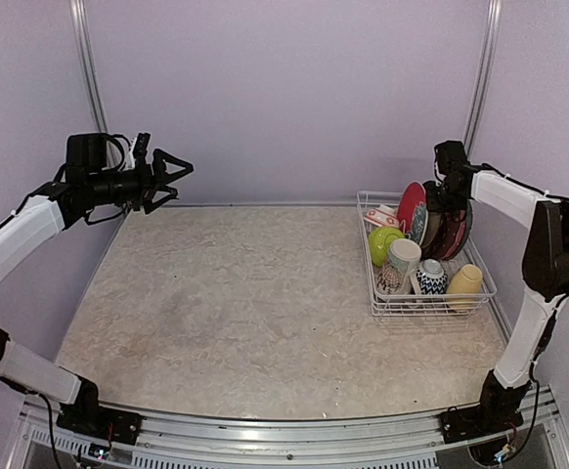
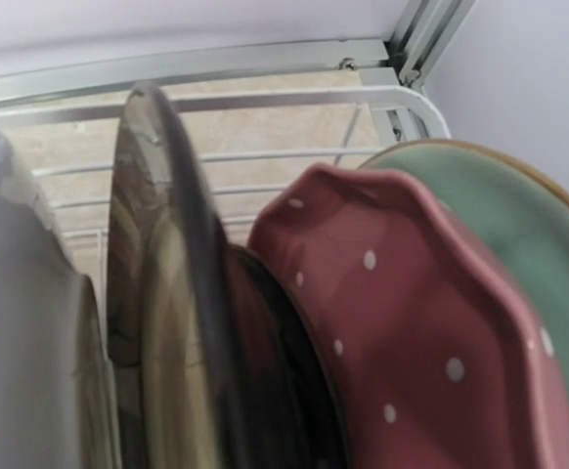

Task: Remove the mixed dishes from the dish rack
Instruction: Grab the plate from the dish rack.

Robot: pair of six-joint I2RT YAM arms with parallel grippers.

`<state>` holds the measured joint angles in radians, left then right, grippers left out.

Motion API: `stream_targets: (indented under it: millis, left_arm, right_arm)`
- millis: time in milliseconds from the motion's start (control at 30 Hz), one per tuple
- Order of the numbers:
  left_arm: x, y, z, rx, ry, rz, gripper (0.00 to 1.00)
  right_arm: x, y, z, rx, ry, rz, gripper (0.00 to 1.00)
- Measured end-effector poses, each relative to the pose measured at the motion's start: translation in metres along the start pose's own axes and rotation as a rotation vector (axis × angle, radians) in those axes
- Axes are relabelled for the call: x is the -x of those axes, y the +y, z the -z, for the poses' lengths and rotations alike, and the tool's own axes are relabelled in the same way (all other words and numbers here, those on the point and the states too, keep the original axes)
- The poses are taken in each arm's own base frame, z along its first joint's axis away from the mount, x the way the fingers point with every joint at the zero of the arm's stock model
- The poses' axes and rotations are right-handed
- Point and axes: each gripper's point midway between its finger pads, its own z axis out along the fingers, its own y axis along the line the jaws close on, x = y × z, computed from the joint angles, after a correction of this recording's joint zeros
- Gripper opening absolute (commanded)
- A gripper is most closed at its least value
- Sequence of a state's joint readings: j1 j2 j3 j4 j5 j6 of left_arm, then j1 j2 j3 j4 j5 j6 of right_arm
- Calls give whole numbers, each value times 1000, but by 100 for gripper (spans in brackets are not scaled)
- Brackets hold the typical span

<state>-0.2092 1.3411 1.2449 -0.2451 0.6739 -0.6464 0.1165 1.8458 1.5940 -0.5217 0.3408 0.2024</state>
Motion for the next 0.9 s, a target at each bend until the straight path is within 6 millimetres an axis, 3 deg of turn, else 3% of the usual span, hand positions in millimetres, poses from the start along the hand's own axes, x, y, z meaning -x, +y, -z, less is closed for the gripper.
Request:
stream_targets:
  millis: [467,900]
  left_arm:
    - [3,1,-1,14,-2,-10,99]
    - [0,15,-8,49,12,3,99]
  right_arm:
    - [1,5,18,-126,5,91,0]
    - [15,-3,43,-141,-33,120,0]
